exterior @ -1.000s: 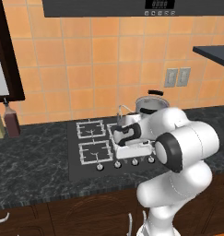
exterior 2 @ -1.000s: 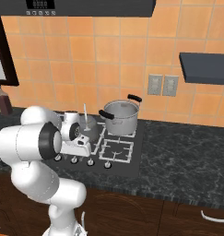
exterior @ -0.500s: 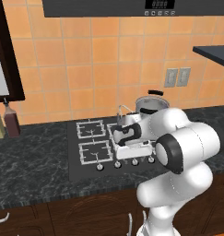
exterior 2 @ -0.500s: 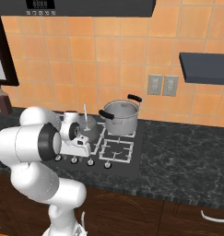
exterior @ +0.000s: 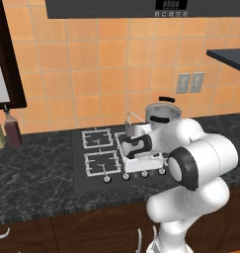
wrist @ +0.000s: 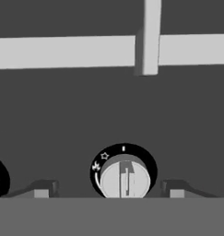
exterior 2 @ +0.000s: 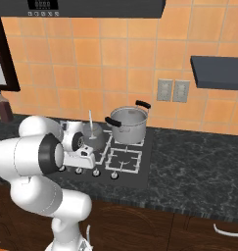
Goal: Pick the kettle from the counter and place it on a stove burner. Then turn the burner on.
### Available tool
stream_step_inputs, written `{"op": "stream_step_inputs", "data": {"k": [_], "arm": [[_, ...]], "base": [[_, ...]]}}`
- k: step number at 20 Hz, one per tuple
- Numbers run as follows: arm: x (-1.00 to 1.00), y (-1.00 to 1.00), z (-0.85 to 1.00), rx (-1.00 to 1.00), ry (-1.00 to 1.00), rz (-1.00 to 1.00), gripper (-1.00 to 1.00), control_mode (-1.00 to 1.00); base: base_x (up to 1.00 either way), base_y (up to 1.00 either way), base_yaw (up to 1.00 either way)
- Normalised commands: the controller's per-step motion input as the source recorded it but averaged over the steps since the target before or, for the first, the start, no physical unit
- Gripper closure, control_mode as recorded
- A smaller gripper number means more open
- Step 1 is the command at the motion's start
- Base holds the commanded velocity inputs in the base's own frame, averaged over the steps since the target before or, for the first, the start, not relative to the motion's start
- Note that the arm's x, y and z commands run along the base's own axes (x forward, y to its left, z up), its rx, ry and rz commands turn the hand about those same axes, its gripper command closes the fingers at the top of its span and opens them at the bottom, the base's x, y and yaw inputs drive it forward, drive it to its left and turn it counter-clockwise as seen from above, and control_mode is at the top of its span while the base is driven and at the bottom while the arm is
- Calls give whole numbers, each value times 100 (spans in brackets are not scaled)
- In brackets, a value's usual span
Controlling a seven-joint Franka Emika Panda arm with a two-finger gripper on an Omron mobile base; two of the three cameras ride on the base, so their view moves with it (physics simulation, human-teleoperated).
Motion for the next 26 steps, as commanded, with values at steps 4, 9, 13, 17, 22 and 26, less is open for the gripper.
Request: {"op": "stream_step_inputs", "data": {"k": [4, 9, 13, 17, 22, 26], "arm": [[0, 0, 0, 0, 0, 0, 100, -100], [0, 0, 0, 0, 0, 0, 100, -100], [-6, 0, 0, 0, 0, 1, 100, -100], [-23, 0, 0, 0, 0, 20, 100, -100], [-20, 0, 0, 0, 0, 38, 100, -100], [-21, 0, -2, 0, 0, 40, 100, -100]], "base": [[0, 0, 0], [0, 0, 0], [0, 0, 0], [0, 0, 0], [0, 0, 0], [0, 0, 0]]}}
